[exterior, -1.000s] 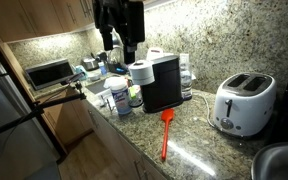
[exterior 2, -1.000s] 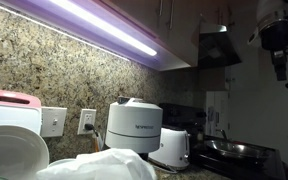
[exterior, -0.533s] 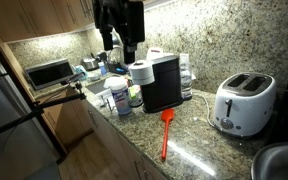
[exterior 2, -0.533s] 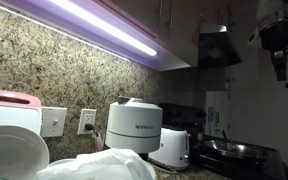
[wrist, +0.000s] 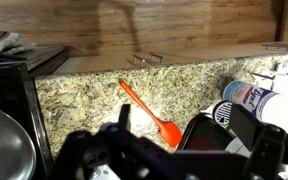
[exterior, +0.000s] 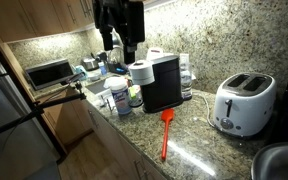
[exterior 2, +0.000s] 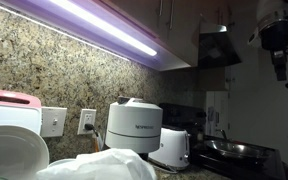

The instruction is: Move the bottle to the right

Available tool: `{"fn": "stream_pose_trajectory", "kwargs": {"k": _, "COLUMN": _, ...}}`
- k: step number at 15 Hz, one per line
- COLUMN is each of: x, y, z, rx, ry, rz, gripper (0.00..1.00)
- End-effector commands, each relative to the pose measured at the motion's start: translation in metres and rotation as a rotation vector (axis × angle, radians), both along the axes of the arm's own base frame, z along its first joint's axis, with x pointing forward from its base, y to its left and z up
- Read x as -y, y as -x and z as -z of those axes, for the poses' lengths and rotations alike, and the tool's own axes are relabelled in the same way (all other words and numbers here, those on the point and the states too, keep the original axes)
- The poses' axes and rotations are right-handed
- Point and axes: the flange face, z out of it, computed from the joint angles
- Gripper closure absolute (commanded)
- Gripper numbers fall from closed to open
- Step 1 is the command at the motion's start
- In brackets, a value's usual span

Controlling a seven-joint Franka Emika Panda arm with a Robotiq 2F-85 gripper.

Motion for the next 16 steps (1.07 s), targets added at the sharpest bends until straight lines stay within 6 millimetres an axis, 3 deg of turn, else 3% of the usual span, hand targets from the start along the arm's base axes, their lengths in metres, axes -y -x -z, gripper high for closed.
{"fn": "stream_pose_trajectory", "kwargs": {"k": 1, "x": -0.004, "y": -0.003, "z": 0.001, "rx": -0.007, "ry": 0.013, "rz": -0.012, "gripper": 0.0}}
{"fn": "stream_pose_trajectory", "kwargs": {"k": 4, "x": -0.027, "y": -0.011, "z": 0.006, "rx": -0.03, "ry": 0.044, "rz": -0.067, "gripper": 0.0}}
{"fn": "stream_pose_trajectory", "kwargs": {"k": 6, "x": -0.053, "y": -0.018, "z": 0.013, "rx": -0.054, "ry": 0.091, "rz": -0.128, "gripper": 0.0}}
{"fn": "stream_pose_trajectory", "kwargs": {"k": 11, "x": -0.117, "y": -0.031, "z": 0.033, "rx": -0.106, "ry": 0.207, "rz": -0.352, "gripper": 0.0}}
{"fn": "stream_pose_trajectory", "kwargs": {"k": 16, "x": -0.164, "y": -0.041, "z": 0.053, "rx": -0.107, "ry": 0.3, "rz": -0.604, "gripper": 0.0}}
